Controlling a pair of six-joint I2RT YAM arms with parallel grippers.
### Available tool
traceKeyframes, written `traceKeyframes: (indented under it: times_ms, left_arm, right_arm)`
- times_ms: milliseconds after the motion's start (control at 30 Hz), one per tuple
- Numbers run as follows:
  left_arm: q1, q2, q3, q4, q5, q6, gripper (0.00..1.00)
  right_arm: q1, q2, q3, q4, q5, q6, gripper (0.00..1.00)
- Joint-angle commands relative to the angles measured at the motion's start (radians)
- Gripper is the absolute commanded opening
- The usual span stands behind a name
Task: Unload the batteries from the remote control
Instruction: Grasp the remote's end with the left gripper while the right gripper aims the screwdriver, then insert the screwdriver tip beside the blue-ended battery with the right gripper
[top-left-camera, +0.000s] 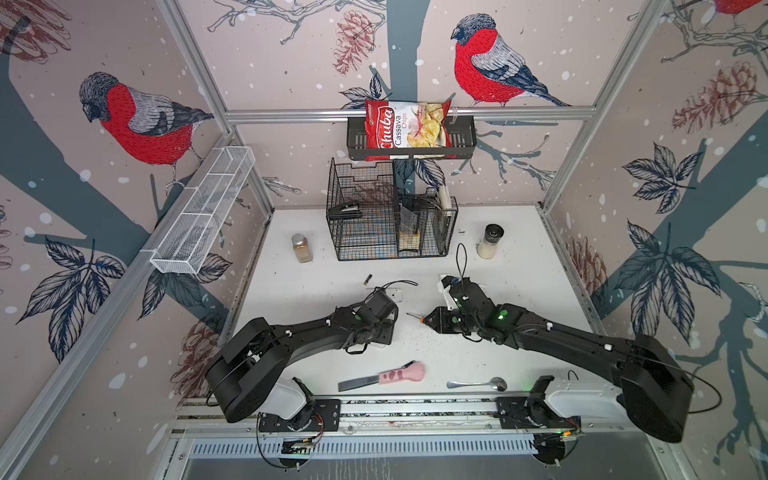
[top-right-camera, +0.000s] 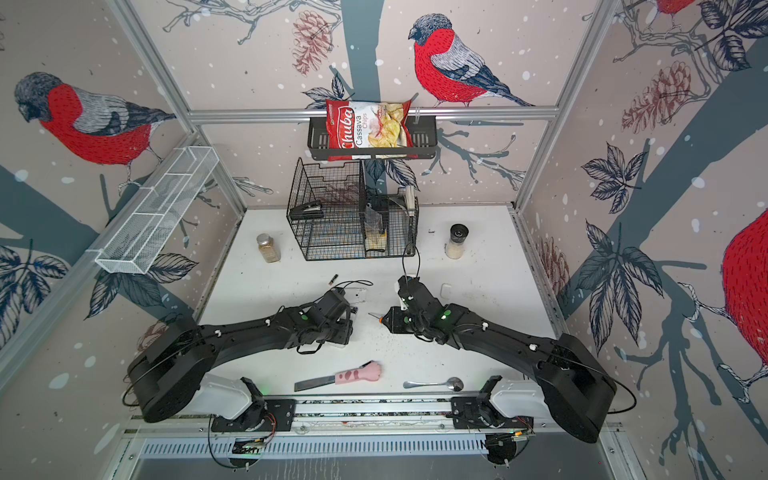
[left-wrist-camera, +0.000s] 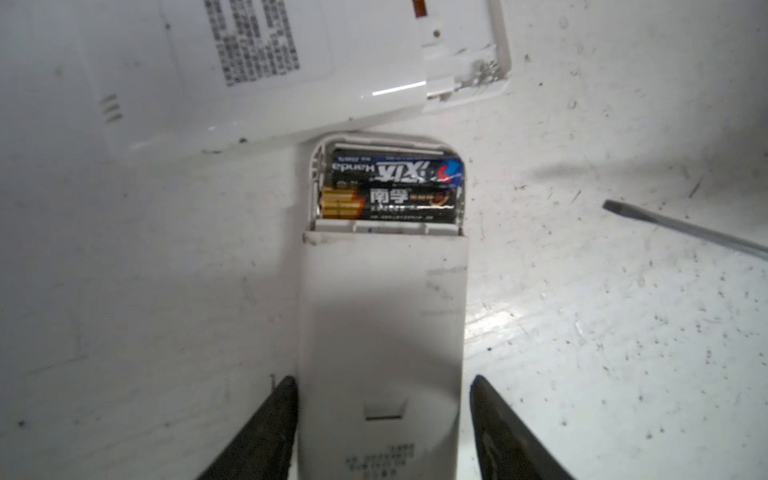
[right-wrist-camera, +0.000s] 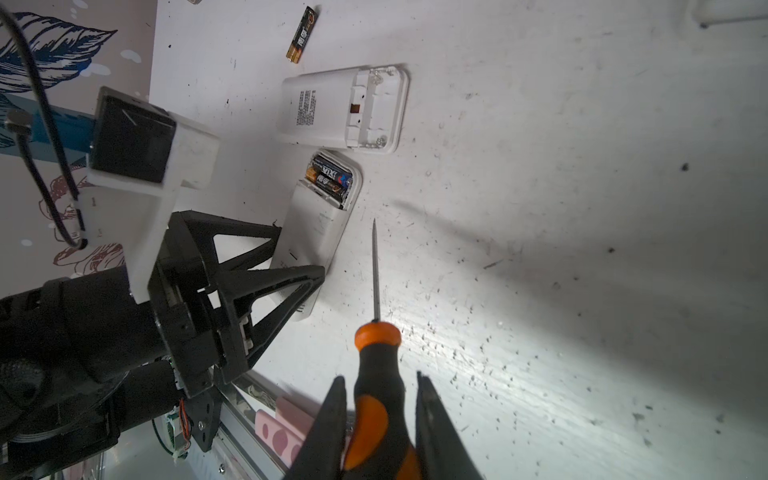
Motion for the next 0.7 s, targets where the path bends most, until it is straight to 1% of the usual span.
traceKeyframes:
  times_ms: [0,100,133,233,433,667]
  left_arm:
    - [-0.007,-0.003,-0.021,-0.167,0.051,-0.031,0.55]
    - [-0.010,-0.014,-0.027,-0.144,0.067,-0.014,0.49]
    - [-0.012,-0.016,-0.027,-0.135,0.073,-0.006,0.48]
    - [-0.034,-0.011,-0.018,-0.109,0.085,0.019,0.48]
    - [-0.102,0.044,0.032,-0.092,0.082,0.069,0.49]
    - [-0.136,0.076,0.050,-0.051,0.088,0.100,0.49]
  right_arm:
    - [-0.002,-0.004,0.007,0.016,0.008,0.009,0.00]
    - [-0.001,-0.005,0.012,0.012,0.005,0.012,0.00]
    - [-0.001,-0.005,0.014,0.009,0.005,0.012,0.00]
    - [-0.003,-0.004,0.017,-0.004,0.011,0.016,0.00]
    - [-0.003,-0.054,0.003,-0.018,0.003,0.040,0.00]
    - [-0.004,-0.062,-0.020,-0.020,-0.009,0.067,0.00]
